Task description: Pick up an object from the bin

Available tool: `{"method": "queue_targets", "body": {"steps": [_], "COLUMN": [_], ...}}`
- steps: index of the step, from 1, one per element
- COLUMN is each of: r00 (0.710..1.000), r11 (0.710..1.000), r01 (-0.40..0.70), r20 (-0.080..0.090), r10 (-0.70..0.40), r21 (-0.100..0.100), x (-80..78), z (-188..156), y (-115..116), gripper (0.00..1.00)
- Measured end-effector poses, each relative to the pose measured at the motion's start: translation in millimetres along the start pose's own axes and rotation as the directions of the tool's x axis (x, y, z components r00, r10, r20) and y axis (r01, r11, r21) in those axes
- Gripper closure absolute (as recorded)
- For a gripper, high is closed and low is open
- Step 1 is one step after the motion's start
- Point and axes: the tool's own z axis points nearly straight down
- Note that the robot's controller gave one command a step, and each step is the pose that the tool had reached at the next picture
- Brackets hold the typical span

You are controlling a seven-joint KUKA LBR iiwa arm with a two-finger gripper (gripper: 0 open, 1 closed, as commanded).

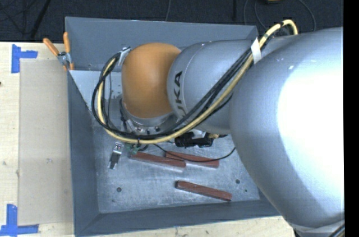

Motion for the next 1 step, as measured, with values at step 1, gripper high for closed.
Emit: {"method": "queue_targets", "body": {"steps": [1], "r00": [0.995], "r11": [0.995], "r01": [0.098], "r20": [-0.003], "r10": [-0.098], "r21": [0.001], "x": [-39.7], "z": [31.8], "y": [-26.0], "gripper": [0.00]}}
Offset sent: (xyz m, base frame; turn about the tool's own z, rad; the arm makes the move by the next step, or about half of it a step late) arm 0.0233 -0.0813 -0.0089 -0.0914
